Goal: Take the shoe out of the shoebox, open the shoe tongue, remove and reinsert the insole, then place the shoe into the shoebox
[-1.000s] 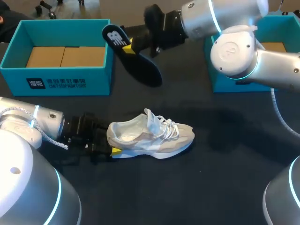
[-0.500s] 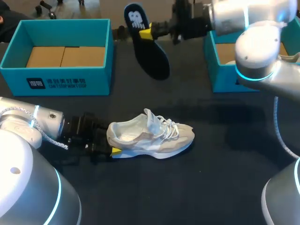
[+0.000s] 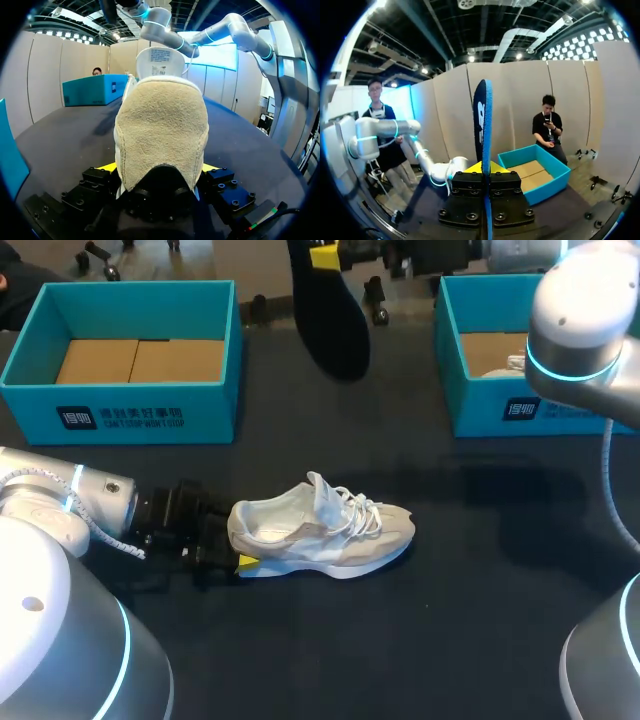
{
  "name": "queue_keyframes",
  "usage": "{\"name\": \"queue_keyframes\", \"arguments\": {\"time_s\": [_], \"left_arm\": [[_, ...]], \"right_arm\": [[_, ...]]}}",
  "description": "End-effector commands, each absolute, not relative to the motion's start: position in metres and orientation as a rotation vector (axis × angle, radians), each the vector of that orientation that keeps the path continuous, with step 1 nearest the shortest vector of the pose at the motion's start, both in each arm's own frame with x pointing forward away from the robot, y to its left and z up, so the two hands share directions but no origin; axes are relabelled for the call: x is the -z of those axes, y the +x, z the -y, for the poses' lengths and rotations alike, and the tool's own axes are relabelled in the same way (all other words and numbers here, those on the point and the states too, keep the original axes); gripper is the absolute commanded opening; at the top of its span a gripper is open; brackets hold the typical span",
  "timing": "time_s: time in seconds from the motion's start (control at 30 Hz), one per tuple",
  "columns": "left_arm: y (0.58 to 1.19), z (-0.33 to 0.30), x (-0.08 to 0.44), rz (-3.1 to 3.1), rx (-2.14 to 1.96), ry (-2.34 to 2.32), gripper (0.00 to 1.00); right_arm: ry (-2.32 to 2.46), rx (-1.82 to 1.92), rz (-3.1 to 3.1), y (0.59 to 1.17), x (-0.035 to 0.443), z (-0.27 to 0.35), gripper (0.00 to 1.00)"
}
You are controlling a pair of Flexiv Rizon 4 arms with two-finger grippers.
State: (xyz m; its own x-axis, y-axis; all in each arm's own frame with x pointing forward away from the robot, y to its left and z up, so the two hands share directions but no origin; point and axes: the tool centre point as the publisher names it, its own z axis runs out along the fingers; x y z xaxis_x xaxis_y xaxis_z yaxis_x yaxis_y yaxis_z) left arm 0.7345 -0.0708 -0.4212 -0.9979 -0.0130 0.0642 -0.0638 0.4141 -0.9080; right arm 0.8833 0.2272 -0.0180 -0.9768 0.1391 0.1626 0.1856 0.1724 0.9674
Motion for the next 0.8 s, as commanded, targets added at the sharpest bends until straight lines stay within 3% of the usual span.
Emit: {"name": "queue_keyframes", "arguments": {"time_s": [0.03,0.17,0.8], "left_arm": [[0.737,0.071,0.425,2.604,-1.67,0.071,0.0],[0.737,0.071,0.425,2.604,-1.67,0.071,0.0],[0.737,0.071,0.425,2.604,-1.67,0.071,0.0]], "right_arm": [[-0.345,1.964,2.285,0.883,0.008,-0.229,0.0],[-0.364,1.979,2.049,0.871,0.004,-0.232,0.0],[-0.358,1.977,2.074,0.87,0.003,-0.232,0.0]]}}
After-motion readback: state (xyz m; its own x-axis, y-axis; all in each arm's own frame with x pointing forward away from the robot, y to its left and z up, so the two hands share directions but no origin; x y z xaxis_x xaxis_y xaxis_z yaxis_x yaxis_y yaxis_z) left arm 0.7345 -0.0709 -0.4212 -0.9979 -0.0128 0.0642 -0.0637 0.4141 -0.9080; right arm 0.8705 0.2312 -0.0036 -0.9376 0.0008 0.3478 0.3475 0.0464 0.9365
